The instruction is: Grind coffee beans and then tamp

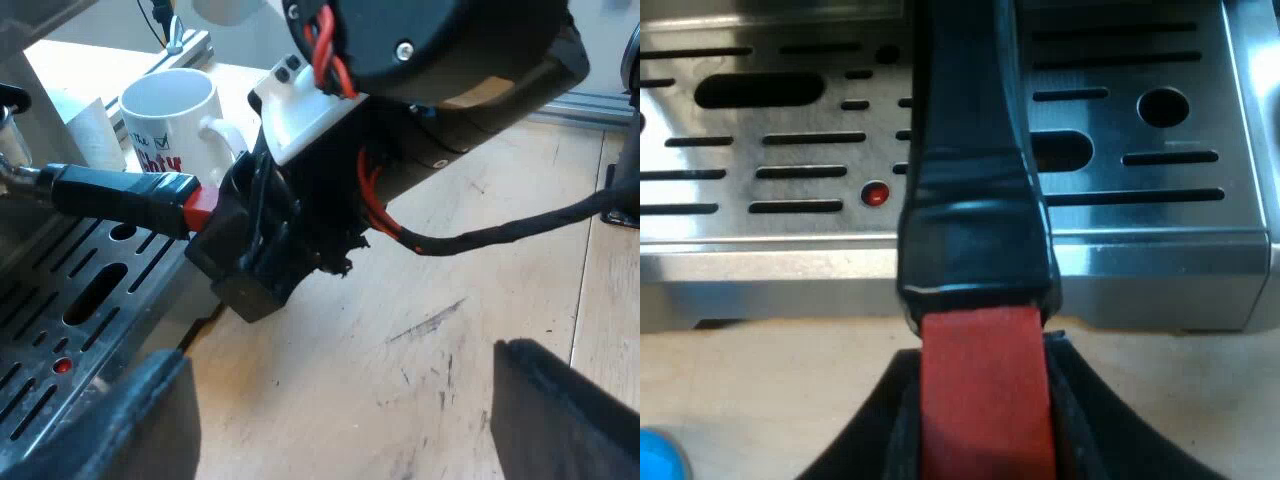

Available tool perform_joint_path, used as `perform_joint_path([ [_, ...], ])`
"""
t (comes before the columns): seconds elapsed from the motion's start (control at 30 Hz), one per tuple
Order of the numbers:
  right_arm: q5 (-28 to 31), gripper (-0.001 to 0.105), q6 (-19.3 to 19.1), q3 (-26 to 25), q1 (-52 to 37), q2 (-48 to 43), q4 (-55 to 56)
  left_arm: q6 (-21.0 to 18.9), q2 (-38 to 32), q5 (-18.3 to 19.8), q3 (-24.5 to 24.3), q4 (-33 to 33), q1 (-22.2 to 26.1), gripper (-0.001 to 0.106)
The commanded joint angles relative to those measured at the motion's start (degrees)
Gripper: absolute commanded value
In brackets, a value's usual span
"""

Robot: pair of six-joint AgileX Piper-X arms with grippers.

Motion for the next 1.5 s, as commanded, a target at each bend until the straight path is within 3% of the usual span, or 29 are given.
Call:
perform_joint_path([
  [0.03, -2.64, 0.000, -0.38, -0.10, 2.10, -0.39, 2.48, -0.47, -0.34, 0.41, -0.50, 0.29, -0.23, 0.064],
  [0.37, 2.53, 0.000, 4.53, -0.10, 5.92, -0.39, 4.72, -0.47, -0.34, 0.41, -0.50, 0.29, -0.23, 0.064],
  [0.53, 4.82, 0.000, 4.70, -0.10, 8.00, -0.39, 5.06, -0.47, -0.34, 0.41, -0.50, 0.29, -0.23, 0.064],
  [1.0, 9.14, 0.000, 13.41, -0.10, 15.30, -0.49, 10.63, -0.47, -0.34, 0.41, -0.50, 0.29, -0.23, 0.064],
  [1.4, 9.40, 0.000, 12.12, -0.10, 17.20, -6.10, 14.93, -0.70, -0.34, 0.41, -3.04, 4.73, -0.23, 0.064],
  [1.5, 8.41, 0.000, 6.29, -0.10, 17.20, -8.41, 14.73, -0.70, -0.34, 0.41, -3.37, 4.72, -0.23, 0.064],
])
